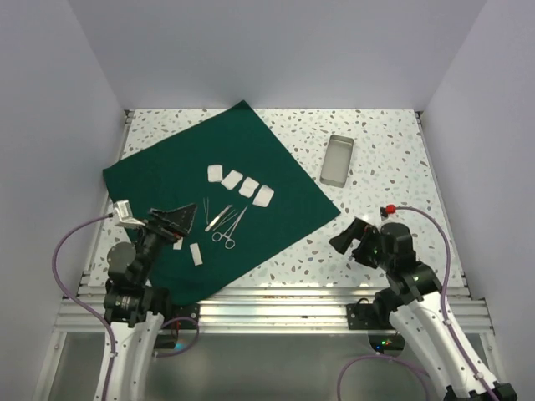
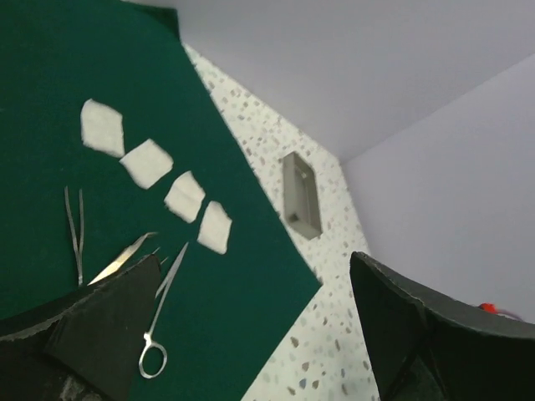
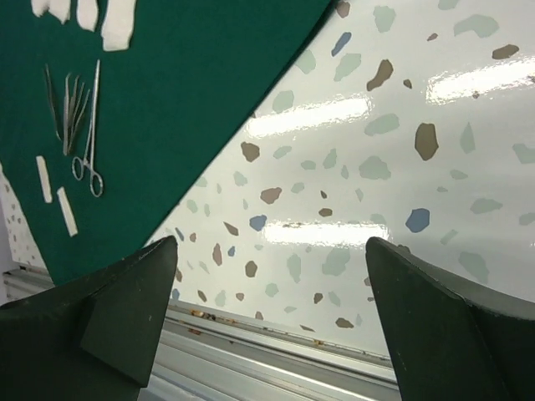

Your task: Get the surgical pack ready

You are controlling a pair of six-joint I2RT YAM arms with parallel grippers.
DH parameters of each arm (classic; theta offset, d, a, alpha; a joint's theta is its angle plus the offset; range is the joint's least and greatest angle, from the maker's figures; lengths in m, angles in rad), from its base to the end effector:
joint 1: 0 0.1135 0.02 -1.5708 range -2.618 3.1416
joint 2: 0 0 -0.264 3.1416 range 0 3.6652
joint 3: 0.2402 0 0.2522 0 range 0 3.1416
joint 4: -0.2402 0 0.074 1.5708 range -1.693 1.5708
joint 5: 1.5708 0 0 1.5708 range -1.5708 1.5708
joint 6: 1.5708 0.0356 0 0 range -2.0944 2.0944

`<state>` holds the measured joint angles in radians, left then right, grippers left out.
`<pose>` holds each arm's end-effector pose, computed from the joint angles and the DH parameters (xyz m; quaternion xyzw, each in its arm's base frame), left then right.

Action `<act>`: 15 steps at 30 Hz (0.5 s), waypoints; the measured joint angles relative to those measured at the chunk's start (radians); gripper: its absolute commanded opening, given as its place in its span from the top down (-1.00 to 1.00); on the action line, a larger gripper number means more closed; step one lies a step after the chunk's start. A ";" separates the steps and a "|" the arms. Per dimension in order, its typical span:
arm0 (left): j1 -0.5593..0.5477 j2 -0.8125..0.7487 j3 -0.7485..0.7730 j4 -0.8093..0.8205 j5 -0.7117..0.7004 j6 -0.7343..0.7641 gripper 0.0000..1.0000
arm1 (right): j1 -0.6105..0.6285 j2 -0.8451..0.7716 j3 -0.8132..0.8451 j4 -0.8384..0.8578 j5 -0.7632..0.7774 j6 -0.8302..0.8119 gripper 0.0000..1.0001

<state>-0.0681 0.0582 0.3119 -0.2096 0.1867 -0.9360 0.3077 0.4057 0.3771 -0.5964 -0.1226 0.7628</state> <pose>0.0867 -0.0125 0.2532 -0.2283 0.6529 -0.4027 0.5996 0.1061 0.0383 0.2067 0.1733 0.8720 0.2788 0.3632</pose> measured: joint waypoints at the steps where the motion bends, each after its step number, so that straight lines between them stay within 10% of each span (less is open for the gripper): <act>1: -0.001 0.050 0.024 -0.020 0.008 0.024 -0.99 | 0.000 0.024 0.006 -0.003 0.001 -0.010 -0.98; 15: 0.000 0.559 0.154 -0.111 0.082 0.217 -0.83 | 0.002 0.713 0.181 0.407 -0.163 -0.067 -0.89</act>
<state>-0.0685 0.6170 0.4660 -0.3210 0.2687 -0.7193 0.3092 1.1183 0.5583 -0.1890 -0.2855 0.6956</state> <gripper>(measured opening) 0.960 0.971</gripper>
